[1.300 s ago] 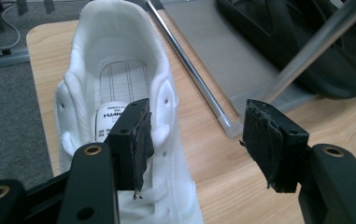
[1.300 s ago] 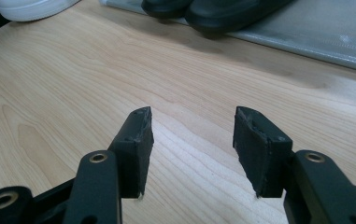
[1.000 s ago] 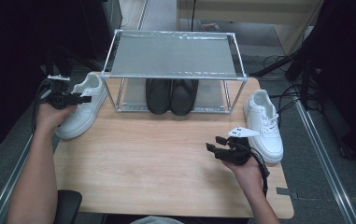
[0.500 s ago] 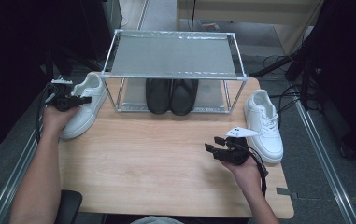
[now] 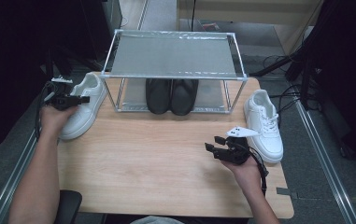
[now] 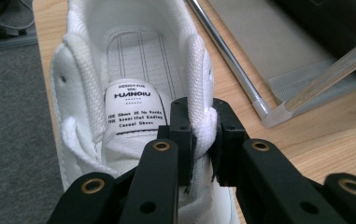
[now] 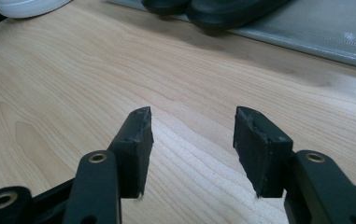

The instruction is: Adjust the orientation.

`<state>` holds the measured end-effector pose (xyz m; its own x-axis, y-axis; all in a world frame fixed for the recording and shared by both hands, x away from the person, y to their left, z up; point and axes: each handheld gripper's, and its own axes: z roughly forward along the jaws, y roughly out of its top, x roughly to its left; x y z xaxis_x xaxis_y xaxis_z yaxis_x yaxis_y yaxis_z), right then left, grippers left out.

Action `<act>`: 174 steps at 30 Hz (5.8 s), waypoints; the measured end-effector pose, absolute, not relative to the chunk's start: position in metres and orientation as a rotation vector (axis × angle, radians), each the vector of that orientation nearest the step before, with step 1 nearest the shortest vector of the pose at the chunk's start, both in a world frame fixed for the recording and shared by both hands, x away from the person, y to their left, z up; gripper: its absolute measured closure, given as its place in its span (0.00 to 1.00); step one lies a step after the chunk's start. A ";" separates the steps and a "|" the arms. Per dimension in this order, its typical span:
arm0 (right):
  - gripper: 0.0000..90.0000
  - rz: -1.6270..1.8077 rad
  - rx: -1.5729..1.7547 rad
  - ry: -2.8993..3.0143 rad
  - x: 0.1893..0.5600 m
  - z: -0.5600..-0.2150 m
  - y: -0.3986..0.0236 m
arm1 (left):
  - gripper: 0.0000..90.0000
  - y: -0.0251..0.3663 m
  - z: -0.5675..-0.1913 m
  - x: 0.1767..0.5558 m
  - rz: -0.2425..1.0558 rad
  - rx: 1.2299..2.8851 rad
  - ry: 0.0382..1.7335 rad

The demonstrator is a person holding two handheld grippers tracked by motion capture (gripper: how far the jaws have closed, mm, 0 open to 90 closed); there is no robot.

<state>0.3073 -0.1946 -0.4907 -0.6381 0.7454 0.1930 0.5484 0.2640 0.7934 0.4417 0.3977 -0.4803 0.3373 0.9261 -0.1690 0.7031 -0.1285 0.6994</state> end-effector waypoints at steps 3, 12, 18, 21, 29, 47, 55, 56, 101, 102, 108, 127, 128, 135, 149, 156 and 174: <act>0.54 1.314 1.205 2.312 0.307 -0.490 -0.195 | 0.91 0.401 -0.476 0.439 0.387 1.871 1.440; 0.54 1.321 1.188 2.316 0.309 -0.489 -0.192 | 0.91 0.405 -0.463 0.429 0.350 1.824 1.454; 0.54 1.333 1.158 2.339 0.314 -0.488 -0.185 | 0.92 0.407 -0.455 0.416 0.323 1.799 1.457; 0.54 1.334 1.146 2.352 0.318 -0.488 -0.180 | 0.92 0.406 -0.451 0.409 0.311 1.798 1.462; 0.53 1.355 1.098 2.376 0.325 -0.485 -0.169 | 0.92 0.402 -0.449 0.386 0.296 1.821 1.471; 0.53 1.389 1.044 2.401 0.341 -0.481 -0.154 | 0.91 0.378 -0.438 0.334 0.262 1.854 1.420; 0.53 1.389 1.030 2.408 0.344 -0.481 -0.150 | 0.91 0.363 -0.447 0.318 0.216 1.899 1.388; 0.53 1.388 1.033 2.411 0.344 -0.480 -0.150 | 0.91 0.361 -0.447 0.316 0.207 1.911 1.384; 0.53 1.327 1.078 2.366 0.327 -0.483 -0.170 | 0.91 0.171 -0.441 0.329 -0.064 2.193 0.795; 0.53 1.324 1.085 2.362 0.326 -0.484 -0.172 | 0.91 0.168 -0.442 0.330 -0.065 2.198 0.783; 0.53 1.314 1.113 2.338 0.320 -0.485 -0.180 | 0.90 0.141 -0.446 0.334 -0.094 2.232 0.725; 0.53 1.308 1.130 2.311 0.312 -0.487 -0.186 | 0.88 0.086 -0.476 0.332 -0.166 2.324 0.580; 0.54 1.313 1.128 2.312 0.312 -0.487 -0.184 | 0.88 0.086 -0.476 0.331 -0.153 2.321 0.582; 0.60 1.381 1.076 2.320 0.312 -0.481 -0.178 | 0.81 0.103 -0.466 0.328 -0.131 2.279 0.631; 0.67 1.422 1.003 2.396 0.323 -0.479 -0.156 | 0.91 0.131 -0.457 0.306 -0.141 2.214 0.713; 0.75 1.401 0.972 2.431 0.328 -0.478 -0.144 | 0.98 0.131 -0.465 0.294 -0.125 2.238 0.724; 1.00 1.365 0.945 2.533 0.332 -0.477 -0.127 | 1.00 0.126 -0.477 0.291 -0.090 2.247 0.744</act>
<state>0.3322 -0.1271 -0.4775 -0.7994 0.5712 0.1861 0.4696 0.4009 0.7867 0.2912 0.1256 -0.4767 0.8283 0.4846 -0.2813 0.5378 -0.5469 0.6415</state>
